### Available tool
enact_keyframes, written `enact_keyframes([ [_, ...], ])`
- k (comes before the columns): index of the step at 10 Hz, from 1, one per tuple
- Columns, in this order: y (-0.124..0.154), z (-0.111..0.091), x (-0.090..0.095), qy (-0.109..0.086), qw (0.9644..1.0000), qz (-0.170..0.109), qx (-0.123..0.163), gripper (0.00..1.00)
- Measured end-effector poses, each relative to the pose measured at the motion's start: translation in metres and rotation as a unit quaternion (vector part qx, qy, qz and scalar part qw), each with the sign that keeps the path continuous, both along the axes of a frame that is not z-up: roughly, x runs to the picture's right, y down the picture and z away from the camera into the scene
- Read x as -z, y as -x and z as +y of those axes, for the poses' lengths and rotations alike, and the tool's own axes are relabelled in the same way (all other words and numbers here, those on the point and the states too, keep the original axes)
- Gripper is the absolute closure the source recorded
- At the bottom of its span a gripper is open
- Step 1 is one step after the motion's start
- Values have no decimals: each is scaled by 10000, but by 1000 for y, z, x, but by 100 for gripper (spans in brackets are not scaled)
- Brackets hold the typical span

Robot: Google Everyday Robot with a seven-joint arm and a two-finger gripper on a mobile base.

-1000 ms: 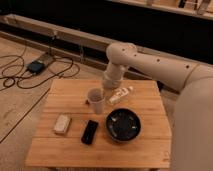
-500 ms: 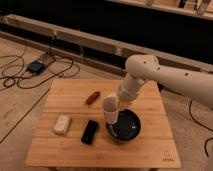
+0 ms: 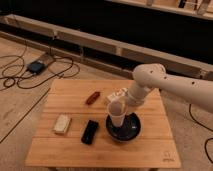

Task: Place the ceramic cup in the ceramic bowl

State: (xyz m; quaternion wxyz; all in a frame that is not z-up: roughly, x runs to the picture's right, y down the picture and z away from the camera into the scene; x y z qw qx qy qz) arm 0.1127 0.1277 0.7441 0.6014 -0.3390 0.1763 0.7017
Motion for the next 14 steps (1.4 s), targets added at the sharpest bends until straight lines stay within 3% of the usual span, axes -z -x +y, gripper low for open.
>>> enact_keyframes([
  [2, -2, 7, -11, 25, 10000, 27, -21, 98],
  [6, -10, 20, -27, 142, 9998, 129, -98, 61],
  [7, -12, 21, -30, 144, 9997, 153, -112, 47],
  [10, -14, 19, -33, 105, 9997, 175, -158, 21],
  [14, -15, 20, -34, 73, 9996, 176, -191, 20],
])
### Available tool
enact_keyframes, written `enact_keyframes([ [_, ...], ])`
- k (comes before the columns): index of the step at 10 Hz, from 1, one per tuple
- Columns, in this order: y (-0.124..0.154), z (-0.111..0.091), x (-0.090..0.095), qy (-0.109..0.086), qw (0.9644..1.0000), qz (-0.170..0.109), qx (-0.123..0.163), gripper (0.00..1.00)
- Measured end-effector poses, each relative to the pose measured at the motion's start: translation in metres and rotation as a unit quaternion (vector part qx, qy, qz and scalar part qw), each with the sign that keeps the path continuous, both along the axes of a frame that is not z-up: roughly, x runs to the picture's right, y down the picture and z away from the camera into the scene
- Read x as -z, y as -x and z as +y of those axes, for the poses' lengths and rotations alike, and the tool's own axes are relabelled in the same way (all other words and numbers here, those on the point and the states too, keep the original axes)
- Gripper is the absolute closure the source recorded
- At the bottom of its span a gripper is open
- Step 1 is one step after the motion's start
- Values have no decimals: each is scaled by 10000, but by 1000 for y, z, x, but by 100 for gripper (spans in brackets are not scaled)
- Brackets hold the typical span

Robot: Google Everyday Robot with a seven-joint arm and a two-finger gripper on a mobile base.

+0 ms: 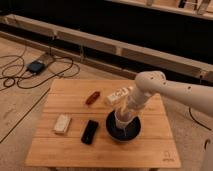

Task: Place the ceramic cup in the ceramic bowl

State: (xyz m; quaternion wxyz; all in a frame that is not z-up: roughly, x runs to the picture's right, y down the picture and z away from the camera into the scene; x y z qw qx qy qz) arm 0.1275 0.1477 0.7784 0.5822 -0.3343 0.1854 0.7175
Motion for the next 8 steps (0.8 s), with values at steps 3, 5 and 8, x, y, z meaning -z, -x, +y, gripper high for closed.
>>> enact_keyframes([
  [3, -2, -1, 1, -51, 10000, 44, 1, 20],
  [5, -3, -11, 7, -253, 9996, 114, 11, 20],
  [8, -14, -27, 21, -591, 9972, 415, 174, 20],
])
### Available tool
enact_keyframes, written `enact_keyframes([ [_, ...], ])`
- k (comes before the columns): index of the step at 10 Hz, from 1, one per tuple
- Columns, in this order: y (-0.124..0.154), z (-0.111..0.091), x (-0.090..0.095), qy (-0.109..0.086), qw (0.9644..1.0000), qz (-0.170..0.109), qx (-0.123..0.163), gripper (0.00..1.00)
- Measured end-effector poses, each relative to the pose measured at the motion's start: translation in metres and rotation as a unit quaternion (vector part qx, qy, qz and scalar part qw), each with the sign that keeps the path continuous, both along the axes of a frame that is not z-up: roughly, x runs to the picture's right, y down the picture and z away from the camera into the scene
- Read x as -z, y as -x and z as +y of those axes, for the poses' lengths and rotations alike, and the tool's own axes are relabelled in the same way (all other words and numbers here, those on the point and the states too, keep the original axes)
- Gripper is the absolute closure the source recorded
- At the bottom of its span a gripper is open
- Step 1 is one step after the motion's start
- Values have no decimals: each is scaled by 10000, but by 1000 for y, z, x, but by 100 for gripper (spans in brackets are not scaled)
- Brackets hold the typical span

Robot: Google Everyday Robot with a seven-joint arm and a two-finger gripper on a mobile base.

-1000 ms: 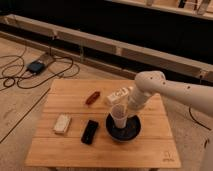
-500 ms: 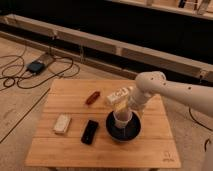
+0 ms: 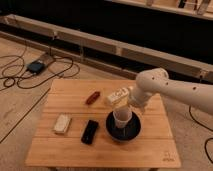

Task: Place the ceramic cup in the ceramic bowl

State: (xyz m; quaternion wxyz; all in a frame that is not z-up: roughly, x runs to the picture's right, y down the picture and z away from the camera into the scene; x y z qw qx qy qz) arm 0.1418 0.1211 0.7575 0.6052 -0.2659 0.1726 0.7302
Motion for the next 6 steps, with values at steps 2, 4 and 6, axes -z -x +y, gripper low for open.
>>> enact_keyframes([
  [2, 0, -13, 12, -273, 9987, 243, 367, 20],
  [4, 6, -19, 17, -386, 9973, 298, 544, 20],
  [6, 3, -18, 17, -382, 9973, 323, 534, 20],
])
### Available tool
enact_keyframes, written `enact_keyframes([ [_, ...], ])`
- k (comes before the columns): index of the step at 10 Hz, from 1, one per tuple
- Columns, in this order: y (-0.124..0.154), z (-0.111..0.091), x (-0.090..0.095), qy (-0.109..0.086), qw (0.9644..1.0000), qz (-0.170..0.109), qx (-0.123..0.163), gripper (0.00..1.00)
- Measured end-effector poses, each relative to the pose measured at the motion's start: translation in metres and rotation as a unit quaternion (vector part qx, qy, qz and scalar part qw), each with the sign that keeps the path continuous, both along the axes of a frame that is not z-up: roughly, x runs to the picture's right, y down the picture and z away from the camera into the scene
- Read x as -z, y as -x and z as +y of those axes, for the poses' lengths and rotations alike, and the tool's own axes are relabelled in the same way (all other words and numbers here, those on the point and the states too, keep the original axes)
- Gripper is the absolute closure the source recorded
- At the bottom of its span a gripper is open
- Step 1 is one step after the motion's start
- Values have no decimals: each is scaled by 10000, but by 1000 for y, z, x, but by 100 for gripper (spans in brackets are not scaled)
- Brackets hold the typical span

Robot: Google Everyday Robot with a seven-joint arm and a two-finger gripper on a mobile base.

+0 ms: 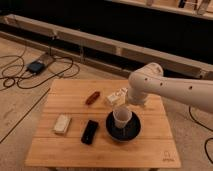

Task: Place the ceramic cup in the ceramic bowl

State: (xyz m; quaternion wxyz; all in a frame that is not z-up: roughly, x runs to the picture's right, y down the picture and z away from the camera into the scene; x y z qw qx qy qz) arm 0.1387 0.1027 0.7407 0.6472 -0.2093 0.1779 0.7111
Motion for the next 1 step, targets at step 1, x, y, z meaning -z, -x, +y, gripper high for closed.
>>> enact_keyframes([
  [1, 2, 0, 0, 0, 10000, -12, 11, 20],
])
